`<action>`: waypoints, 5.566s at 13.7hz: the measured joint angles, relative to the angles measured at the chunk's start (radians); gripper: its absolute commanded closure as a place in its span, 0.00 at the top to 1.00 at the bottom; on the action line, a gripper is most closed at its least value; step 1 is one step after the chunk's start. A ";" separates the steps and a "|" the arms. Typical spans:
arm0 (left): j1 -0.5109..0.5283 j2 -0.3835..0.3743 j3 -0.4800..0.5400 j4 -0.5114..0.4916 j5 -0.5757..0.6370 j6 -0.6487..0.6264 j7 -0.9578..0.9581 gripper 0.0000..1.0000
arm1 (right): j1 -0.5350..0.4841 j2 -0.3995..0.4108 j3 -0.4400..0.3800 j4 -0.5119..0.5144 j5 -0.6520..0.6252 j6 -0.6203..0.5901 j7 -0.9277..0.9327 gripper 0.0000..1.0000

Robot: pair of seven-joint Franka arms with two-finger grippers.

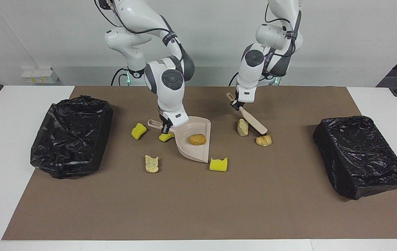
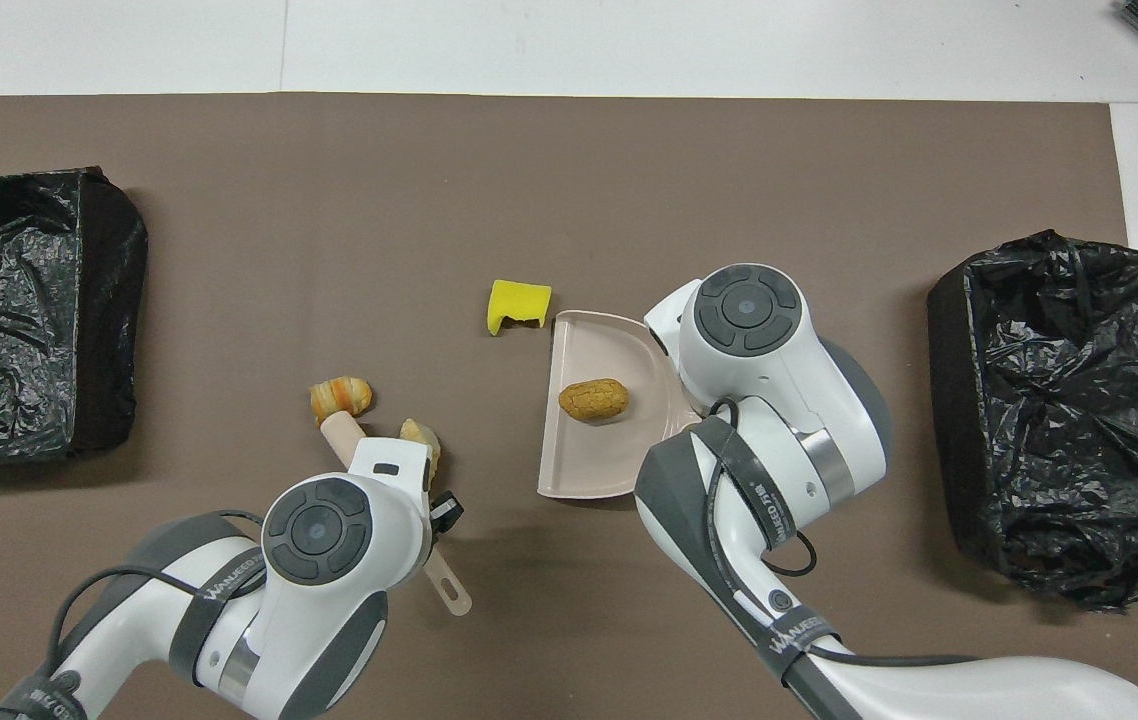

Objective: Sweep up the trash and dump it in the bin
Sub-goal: 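Sweep more bread pieces toward the dustpan with the left gripper's brush, then sweep the yellow sponge and bread into the dustpan with the left gripper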

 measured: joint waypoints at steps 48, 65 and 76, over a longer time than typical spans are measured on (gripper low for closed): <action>-0.005 0.198 -0.053 0.443 -0.121 -0.151 0.750 0.00 | 0.000 0.000 0.000 -0.003 0.001 0.000 0.005 0.00; 0.212 0.540 -0.072 0.734 0.085 -0.246 1.285 0.00 | 0.000 0.000 0.000 -0.004 0.001 0.000 0.005 0.00; 0.031 0.366 -0.082 0.549 -0.082 -0.389 1.138 0.00 | -0.002 0.000 -0.003 -0.031 0.001 0.029 0.005 0.00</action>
